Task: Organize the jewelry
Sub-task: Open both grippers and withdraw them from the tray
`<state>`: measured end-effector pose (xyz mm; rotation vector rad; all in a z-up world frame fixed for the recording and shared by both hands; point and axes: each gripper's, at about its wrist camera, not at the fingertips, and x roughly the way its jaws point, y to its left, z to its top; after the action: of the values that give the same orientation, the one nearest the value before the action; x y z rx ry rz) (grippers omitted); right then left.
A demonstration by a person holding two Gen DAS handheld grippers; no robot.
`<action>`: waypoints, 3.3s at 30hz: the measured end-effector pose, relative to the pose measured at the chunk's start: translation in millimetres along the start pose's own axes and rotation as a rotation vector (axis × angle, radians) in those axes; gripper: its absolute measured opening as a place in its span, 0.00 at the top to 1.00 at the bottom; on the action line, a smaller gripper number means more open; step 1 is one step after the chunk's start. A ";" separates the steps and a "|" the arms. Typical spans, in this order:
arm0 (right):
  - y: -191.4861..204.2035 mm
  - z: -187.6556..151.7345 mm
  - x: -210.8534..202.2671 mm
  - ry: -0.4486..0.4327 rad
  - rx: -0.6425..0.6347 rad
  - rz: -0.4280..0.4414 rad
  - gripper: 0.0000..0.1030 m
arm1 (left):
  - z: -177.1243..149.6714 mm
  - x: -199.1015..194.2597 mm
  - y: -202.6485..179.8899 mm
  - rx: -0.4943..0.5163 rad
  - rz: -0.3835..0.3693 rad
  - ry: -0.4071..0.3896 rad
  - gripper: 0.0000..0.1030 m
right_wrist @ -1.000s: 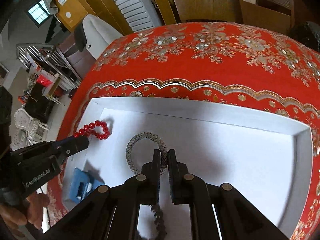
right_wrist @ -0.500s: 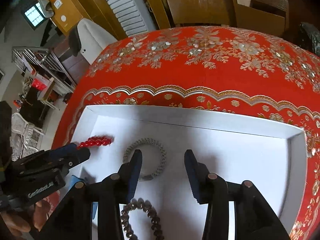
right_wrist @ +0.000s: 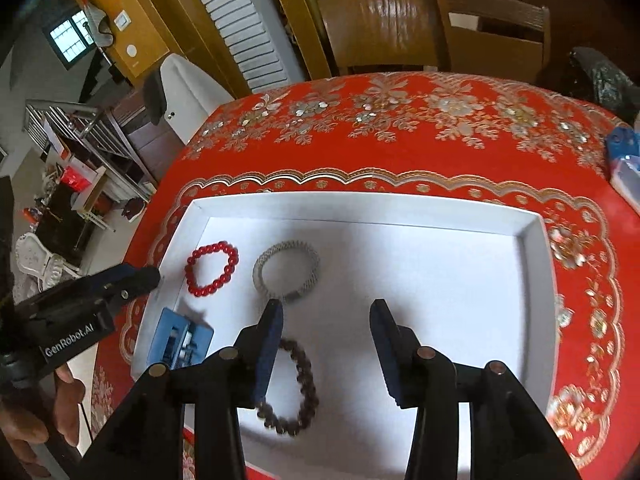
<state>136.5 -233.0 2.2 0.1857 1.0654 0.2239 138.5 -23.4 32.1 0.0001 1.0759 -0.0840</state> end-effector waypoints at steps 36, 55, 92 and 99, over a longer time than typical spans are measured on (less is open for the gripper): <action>-62.8 -156.1 -166.1 -0.113 -0.013 -0.113 0.33 | -157.6 -115.1 -95.1 -0.043 -0.058 -0.030 0.40; -66.2 -218.5 -200.7 -0.116 -0.019 -0.109 0.31 | -209.1 -149.1 -108.4 -0.034 -0.074 -0.055 0.40; -65.9 -232.6 -172.5 -0.022 -0.039 -0.099 0.30 | -229.9 -110.9 -69.4 -0.121 -0.080 0.052 0.40; -69.3 -235.1 -158.4 0.007 -0.027 -0.091 0.30 | -230.9 -84.5 -40.9 -0.184 -0.109 0.126 0.40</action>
<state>-137.9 -332.5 6.8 0.1120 1.0743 0.1564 -107.2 -49.0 -1.7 -0.2220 1.2058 -0.0840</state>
